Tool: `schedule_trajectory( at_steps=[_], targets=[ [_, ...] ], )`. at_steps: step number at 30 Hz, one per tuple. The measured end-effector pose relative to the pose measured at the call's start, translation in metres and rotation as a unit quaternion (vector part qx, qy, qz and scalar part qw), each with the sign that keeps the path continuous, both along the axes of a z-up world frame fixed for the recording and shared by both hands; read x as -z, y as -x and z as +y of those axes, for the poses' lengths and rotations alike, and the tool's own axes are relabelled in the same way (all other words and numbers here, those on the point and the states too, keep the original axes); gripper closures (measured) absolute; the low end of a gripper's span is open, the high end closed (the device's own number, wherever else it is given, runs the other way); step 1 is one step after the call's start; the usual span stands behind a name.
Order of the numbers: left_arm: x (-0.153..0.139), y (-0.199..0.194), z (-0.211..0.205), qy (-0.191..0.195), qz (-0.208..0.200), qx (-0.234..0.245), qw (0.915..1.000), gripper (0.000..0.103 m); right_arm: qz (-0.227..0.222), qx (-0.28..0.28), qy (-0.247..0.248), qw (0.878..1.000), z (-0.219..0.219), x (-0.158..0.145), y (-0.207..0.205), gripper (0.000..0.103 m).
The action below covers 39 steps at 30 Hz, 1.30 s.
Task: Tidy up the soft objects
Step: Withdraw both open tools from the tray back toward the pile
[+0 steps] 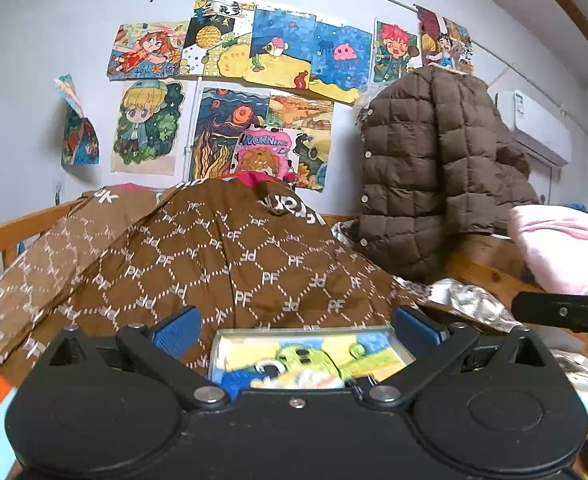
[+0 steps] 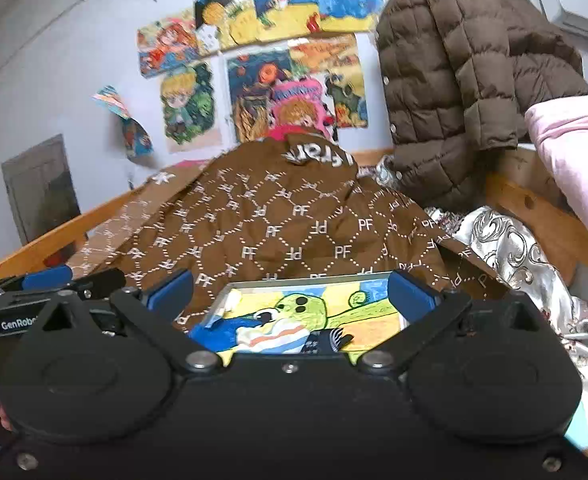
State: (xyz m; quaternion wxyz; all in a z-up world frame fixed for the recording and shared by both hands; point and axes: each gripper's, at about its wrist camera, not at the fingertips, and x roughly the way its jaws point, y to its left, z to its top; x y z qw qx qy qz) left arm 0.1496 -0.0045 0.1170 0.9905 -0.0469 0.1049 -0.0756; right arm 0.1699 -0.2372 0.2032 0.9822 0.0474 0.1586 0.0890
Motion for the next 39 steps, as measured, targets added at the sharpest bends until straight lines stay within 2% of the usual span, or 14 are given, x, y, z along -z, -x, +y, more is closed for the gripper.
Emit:
schedule_trajectory(
  at_steps=[5,10,14,18,25,30,33,39],
  targets=[
    [0.019,0.060,0.010,0.013,-0.005,0.007,0.9999,0.001,-0.046,0.002,0.028,0.999,0.008,0.016,0.054,0.000],
    [0.036,0.104,0.019,-0.011,0.001,0.013,0.9999,0.001,-0.064,0.002,0.080,0.995,0.018,0.040,0.103,0.000],
    [0.052,0.137,0.026,-0.035,0.012,0.022,0.9991,0.001,-0.059,-0.016,0.094,0.994,0.027,0.052,0.139,0.000],
    [0.068,0.160,0.032,-0.060,0.037,0.029,0.9971,0.001,-0.028,-0.020,0.091,0.995,0.033,0.059,0.162,0.000],
    [0.082,0.172,0.044,-0.048,0.076,0.021,0.9958,0.001,0.032,0.008,0.071,0.997,0.030,0.082,0.176,0.000],
    [0.091,0.171,0.041,-0.056,0.096,0.024,0.9935,0.001,0.051,0.024,0.074,0.996,0.032,0.096,0.186,0.000],
    [0.098,0.168,0.040,-0.059,0.116,0.024,0.9912,0.001,0.062,0.027,0.081,0.994,0.038,0.095,0.193,0.000],
    [0.115,0.161,0.038,-0.069,0.162,0.025,0.9840,0.001,0.099,0.041,0.096,0.990,0.040,0.112,0.194,0.000]
  ],
)
